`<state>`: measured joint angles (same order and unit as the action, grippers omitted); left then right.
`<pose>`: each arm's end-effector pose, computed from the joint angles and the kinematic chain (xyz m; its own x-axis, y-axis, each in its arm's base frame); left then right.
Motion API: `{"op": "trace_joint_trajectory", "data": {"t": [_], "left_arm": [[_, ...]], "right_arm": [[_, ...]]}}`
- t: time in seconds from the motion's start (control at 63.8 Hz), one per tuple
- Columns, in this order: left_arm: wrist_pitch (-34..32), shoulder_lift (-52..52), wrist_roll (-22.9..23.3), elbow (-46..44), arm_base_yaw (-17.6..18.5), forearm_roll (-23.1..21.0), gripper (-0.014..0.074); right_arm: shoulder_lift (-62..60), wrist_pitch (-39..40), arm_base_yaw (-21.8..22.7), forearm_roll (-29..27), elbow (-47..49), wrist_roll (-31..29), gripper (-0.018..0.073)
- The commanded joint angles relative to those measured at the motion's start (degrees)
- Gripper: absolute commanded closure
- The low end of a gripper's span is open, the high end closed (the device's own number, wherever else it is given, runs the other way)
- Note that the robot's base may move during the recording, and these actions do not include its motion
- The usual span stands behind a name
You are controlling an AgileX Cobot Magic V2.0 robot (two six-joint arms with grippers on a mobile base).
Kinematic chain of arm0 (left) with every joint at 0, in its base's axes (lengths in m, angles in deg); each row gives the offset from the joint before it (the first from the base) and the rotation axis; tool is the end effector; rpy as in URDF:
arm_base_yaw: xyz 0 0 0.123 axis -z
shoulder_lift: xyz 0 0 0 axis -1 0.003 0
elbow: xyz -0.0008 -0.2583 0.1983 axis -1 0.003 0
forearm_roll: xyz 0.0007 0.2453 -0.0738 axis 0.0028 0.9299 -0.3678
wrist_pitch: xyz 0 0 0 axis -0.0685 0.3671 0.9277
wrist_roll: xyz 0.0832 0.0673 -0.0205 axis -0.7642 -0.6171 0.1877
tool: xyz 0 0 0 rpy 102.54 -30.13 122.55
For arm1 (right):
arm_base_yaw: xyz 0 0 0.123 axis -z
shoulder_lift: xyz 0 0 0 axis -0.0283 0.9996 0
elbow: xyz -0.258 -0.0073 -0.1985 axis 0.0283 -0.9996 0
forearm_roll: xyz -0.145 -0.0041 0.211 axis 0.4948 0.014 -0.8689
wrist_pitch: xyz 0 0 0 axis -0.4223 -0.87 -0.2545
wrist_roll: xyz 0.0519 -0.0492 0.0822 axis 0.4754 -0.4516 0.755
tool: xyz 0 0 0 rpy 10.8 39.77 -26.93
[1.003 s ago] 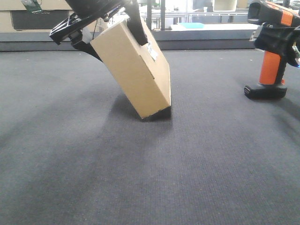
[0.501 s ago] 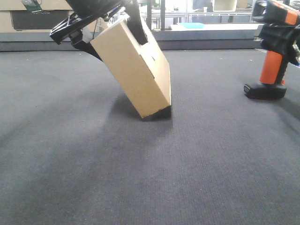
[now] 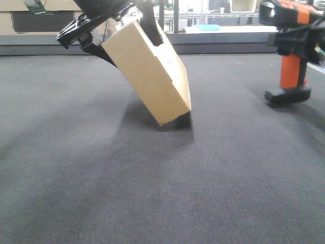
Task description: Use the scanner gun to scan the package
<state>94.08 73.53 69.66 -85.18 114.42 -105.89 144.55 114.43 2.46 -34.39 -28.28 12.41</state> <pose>0.3862 -0.2052 0.3202 -0.8972 -0.1909 -0.3982 0.0371 0.8659 -0.4988 0.3739 -0.0104 0.2364 -0.0561 0.0790 -0.9953 0.0650 0.9950 0.0753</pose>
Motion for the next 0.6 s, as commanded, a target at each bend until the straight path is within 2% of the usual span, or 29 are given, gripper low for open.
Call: {"op": "trace_joint_trajectory", "data": {"t": [0.0, 0.11, 0.282, 0.58], "left_arm": [[-2.2, -0.3, -0.1, -0.4, 0.5, -1.5, 0.0708], [-3.2, -0.3, -0.1, -0.4, 0.5, -1.8, 0.0708], [-3.4, -0.3, -0.1, -0.4, 0.5, -2.4, 0.0708], [-3.2, -0.3, -0.1, -0.4, 0.5, -2.8, 0.0708]], "right_arm": [[-4.1, 2.4, 0.0, -0.2, 0.2, -7.2, 0.0721], [-7.0, -0.1, -0.2, -2.4, 0.2, -15.2, 0.0721], [-8.2, -1.4, -0.9, -10.7, 0.2, -31.5, 0.0721], [-8.2, -1.8, -1.0, -11.1, 0.2, -37.9, 0.0721]]}}
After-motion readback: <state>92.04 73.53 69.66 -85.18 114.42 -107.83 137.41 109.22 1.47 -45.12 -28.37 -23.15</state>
